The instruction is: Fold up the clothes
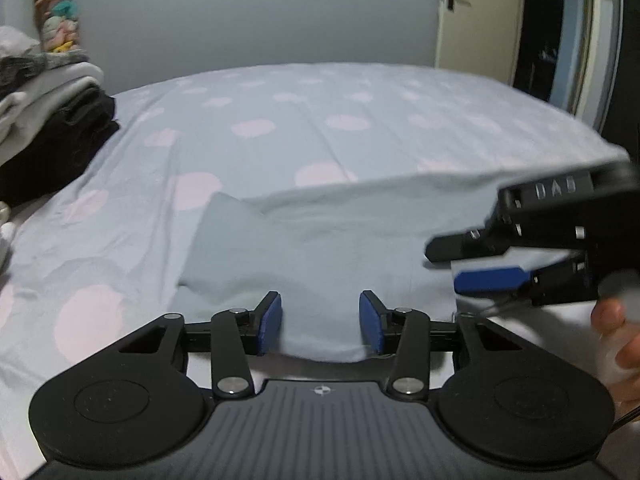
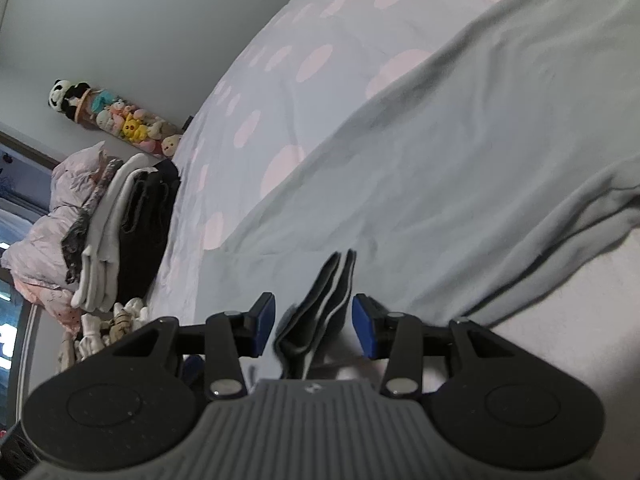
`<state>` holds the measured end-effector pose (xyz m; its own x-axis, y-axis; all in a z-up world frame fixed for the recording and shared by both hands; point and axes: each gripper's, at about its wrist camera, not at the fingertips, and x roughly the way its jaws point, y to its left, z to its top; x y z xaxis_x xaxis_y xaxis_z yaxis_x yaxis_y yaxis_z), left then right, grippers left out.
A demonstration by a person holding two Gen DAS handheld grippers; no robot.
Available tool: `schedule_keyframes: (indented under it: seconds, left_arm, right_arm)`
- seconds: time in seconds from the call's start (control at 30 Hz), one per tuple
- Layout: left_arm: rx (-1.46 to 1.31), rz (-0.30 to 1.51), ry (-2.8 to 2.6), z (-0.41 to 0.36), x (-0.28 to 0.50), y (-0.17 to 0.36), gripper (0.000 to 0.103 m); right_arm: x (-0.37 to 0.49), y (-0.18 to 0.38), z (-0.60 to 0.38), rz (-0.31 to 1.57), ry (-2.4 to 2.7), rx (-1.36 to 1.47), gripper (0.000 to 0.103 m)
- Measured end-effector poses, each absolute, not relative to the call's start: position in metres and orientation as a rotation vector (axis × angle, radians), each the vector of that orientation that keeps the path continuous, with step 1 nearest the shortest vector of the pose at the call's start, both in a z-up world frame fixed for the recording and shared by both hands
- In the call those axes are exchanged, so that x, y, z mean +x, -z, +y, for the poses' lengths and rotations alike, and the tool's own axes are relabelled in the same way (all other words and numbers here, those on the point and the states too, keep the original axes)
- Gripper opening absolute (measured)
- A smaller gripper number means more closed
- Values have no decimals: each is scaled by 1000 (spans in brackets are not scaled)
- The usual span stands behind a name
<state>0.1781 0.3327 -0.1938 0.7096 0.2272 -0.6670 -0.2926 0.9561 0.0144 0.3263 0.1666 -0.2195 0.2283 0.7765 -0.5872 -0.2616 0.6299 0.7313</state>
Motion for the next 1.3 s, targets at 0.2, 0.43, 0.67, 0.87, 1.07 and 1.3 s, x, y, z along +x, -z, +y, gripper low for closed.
schedule_keyframes:
  seconds: [0.2,0.43,0.67,0.87,1.07,1.3]
  left_arm:
    - [-70,754,-274,330,190,203,51]
    - [-95,750,-269,334,189,203,51]
    - [-143,616,-375,355,175,170,51]
    - [-249,592,-419,384,162,157,51]
    - [-214,604,-370,375,161,154,52]
    - [-166,639,-338,355,170,162,52]
  right_arm:
    - [329,229,174,1123,-798,562,46]
    - [314,223,185,1027,-811,422,11]
    - [304,188,182,851,-830,315,10]
    - [313,122,167,729,-797,251,9]
    - [331,37,152,637,-732,103,9]
    - [362,-37,110,602,-611,-25,9]
